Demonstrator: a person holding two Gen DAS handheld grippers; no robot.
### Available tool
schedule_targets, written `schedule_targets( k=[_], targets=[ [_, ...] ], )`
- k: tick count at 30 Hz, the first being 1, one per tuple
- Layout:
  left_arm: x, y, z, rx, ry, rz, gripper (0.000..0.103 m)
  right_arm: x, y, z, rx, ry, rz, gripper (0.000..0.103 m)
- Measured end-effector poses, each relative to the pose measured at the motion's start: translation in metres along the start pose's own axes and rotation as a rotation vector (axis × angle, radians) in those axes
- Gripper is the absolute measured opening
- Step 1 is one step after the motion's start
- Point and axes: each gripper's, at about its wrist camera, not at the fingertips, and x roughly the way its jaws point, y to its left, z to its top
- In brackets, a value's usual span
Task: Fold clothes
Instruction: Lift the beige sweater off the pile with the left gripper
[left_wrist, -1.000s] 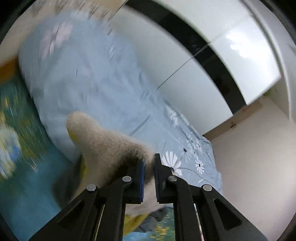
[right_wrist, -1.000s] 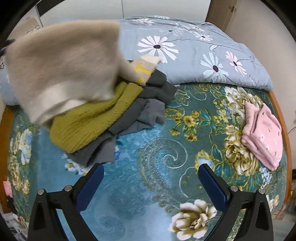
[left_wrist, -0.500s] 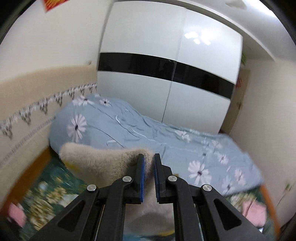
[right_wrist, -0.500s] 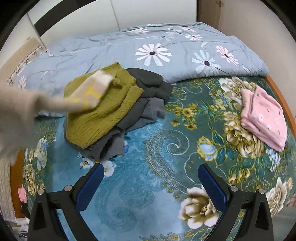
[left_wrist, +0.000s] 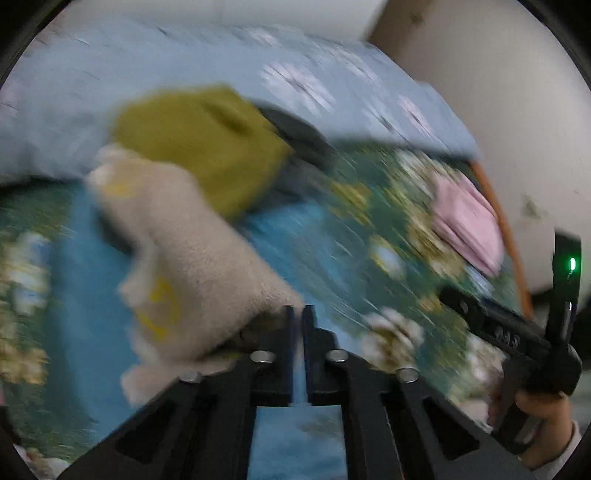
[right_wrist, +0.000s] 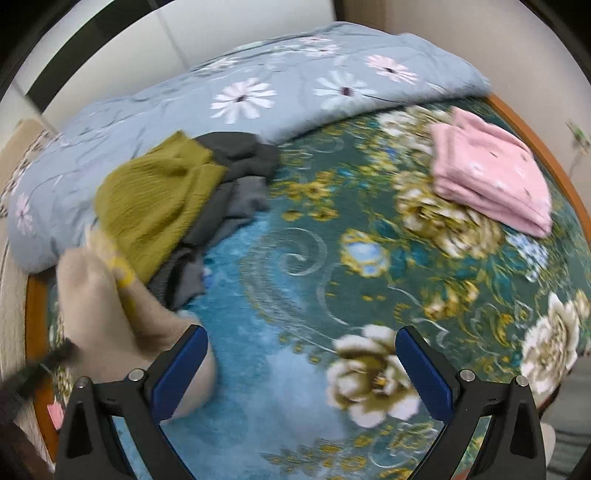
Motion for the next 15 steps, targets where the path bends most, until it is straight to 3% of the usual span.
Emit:
schedule_targets(
  k=[4, 6, 11, 15],
  targets=[
    [0.020, -0.074, -0.005, 0.178, 0.022, -0.066, 0.000, 0.001, -0.042, -0.007, 0.077, 0.027, -0.051, 0.103],
    [0.024, -0.093, 0.001, 0.203, 0.033, -0.087, 0.000, -0.001, -0.064, -0.012, 0.127, 0.040, -0.076, 0.103],
    [0.007, -0.070, 0.016, 0.069, 0.015, -0.152, 0.000, -0.005, -0.078, -0.008, 0.140, 0.035, -0.070, 0.103],
    [-0.019, 0.011, 0.028, -0.115, -0.040, -0.108, 0.000, 0.002, -0.047, -0.001, 0.078, 0.051, 0.046, 0.103]
  ],
)
